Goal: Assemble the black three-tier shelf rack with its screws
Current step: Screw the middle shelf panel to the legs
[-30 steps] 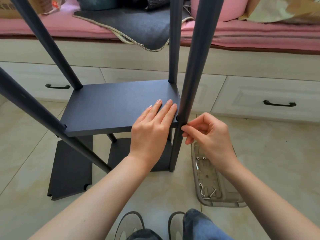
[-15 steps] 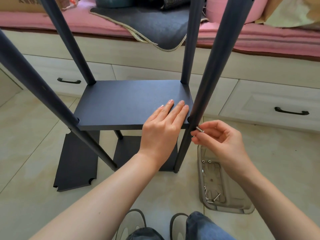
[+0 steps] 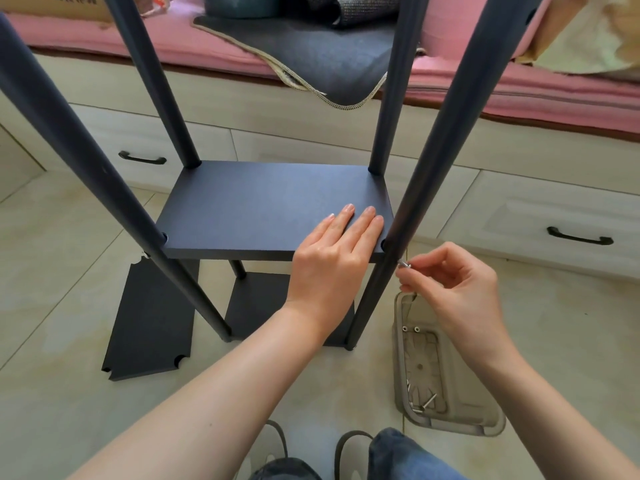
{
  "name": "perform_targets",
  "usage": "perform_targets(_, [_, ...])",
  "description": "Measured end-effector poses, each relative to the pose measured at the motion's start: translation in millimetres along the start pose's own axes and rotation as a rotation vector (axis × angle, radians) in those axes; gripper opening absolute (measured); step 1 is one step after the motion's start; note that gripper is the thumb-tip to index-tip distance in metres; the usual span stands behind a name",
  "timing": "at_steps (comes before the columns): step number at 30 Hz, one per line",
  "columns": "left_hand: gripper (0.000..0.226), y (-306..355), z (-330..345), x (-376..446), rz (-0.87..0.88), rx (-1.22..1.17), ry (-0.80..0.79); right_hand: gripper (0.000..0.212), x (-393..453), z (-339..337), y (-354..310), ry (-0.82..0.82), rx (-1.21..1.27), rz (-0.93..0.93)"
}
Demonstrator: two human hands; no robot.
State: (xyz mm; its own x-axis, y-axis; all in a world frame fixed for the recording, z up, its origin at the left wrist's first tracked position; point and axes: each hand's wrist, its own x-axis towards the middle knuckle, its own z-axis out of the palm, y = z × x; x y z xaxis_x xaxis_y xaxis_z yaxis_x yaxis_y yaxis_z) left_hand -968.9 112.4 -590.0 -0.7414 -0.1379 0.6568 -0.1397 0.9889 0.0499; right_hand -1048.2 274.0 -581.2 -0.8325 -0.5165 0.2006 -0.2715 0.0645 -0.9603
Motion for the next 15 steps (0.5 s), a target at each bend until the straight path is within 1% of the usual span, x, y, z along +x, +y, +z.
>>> perform_targets(6, [0.055,3.7,-0.9,-2.8,-0.024,0.015,-0.030,0.015,-0.4,2.7,4.4,0.035,0.179,0.084])
perform_targets(10, [0.056,3.0,-0.6,-2.4,-0.044,-0.004,-0.016,0.015,0.7,5.8,2.1,0.026,0.195,0.089])
perform_targets(15, [0.056,2.4,-0.4,-2.6,-0.044,-0.013,-0.017,0.015,7.5,6.8,0.1,0.022,0.142,0.103])
